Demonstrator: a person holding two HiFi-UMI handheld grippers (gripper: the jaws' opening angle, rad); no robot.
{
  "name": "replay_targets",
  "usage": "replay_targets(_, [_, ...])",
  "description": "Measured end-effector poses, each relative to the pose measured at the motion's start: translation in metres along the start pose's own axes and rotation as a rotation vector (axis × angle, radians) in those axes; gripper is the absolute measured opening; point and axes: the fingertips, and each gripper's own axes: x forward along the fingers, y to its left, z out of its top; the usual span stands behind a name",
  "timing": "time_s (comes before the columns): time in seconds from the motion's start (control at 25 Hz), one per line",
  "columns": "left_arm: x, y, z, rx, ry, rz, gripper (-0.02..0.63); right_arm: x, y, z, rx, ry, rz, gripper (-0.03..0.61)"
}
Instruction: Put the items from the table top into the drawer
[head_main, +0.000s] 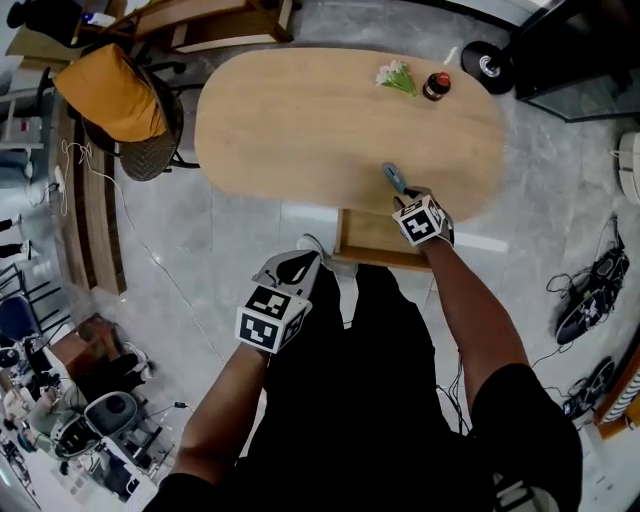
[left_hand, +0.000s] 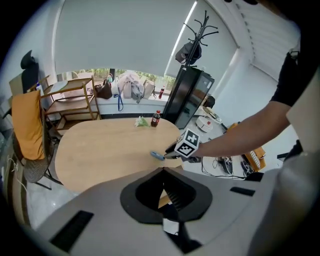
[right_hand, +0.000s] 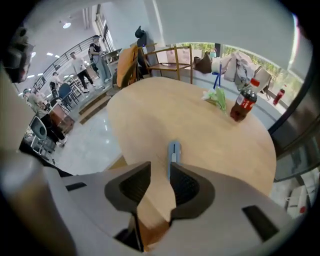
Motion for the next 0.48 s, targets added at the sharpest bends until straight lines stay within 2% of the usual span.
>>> replay_targets(0.12, [0.013, 0.003, -0.017, -0.061, 0.030, 0.026, 0.005, 0.041, -0.012, -0.007, -0.026, 0.057, 0.004, 0.100])
replay_targets(0.24, [0.020, 0.003, -0.027, -0.115, 0.034, 0.034, 0.005, 0.070, -0.021, -0.013, -0.078, 0.104, -0.016, 0.130])
replay_targets(0.28, [0.021, 0.002, -0.031, -0.125, 0.037, 0.033, 0.005, 0.077, -0.023, -0.015, -0.089, 0.115, -0.023, 0.149])
replay_targets(0.48, [0.019, -0.004, -0.047, -0.149, 0.054, 0.031, 0.005, 0.092, -0.032, -0.019, -0.101, 0.146, -0.061, 0.156])
